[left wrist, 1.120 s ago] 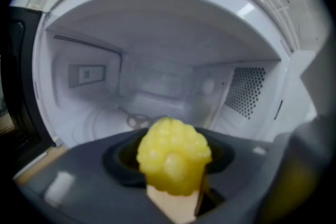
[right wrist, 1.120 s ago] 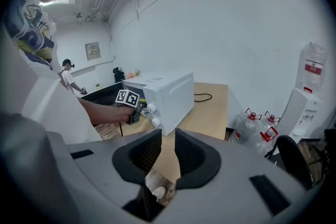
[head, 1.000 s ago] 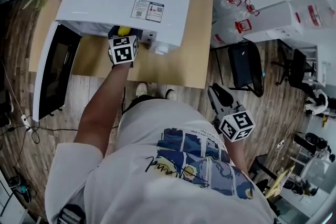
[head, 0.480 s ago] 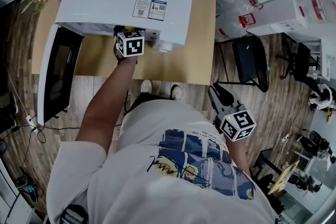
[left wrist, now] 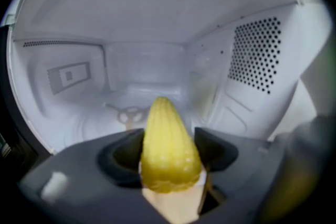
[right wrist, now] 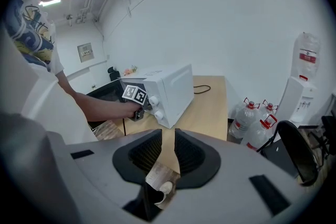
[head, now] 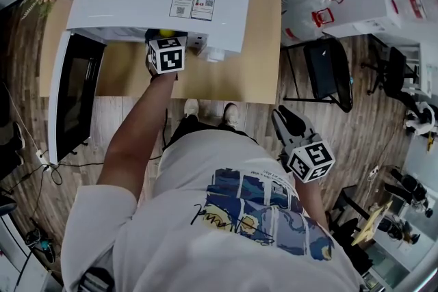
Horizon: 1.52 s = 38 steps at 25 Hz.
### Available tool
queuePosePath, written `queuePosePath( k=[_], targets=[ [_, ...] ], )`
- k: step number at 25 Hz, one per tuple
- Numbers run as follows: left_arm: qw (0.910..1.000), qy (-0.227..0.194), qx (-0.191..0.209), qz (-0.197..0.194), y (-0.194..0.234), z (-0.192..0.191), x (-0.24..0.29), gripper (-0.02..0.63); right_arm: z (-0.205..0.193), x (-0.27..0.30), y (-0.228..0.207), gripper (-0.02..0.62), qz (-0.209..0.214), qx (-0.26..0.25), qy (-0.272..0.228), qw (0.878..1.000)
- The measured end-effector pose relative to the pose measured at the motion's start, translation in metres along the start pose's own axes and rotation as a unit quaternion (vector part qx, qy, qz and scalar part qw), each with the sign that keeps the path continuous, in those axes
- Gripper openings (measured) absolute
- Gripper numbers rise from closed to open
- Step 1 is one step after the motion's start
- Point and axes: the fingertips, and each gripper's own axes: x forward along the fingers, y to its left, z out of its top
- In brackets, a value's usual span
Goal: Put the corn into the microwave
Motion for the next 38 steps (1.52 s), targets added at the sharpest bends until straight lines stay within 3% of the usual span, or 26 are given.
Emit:
queuePosePath(
  k=[9,19,22,31,38],
  targets=[
    [0.9996,-0.026,0.004,0.013,0.004,0.000,-0.024,0.324,-0.015,-0.010,0.005,0.067,0.010,-0.008,-0.003,1.000],
    [0.9987,-0.038,-0.022,0.024,-0.023,-0.021,-0.114,0.322,-0.039,-0.054,-0.004,0.061,0.046,-0.024,-0.036,0.998],
    [0.9993,-0.026,-0.025,0.011,-0.050,-0.038,-0.145,0.275,-0.054,-0.071,-0.006,0.058,0.059,-0.023,-0.043,0.997],
    [0.9985,-0.041,-0.019,-0.031,-0.141,-0.076,-0.250,0.012,-0.097,-0.116,-0.004,0.034,0.104,-0.037,-0.073,0.991],
    [0.9930,-0.046,-0.019,-0.107,-0.210,-0.109,-0.316,0.008,-0.133,-0.140,0.011,0.026,0.133,-0.057,-0.071,0.987]
  ],
)
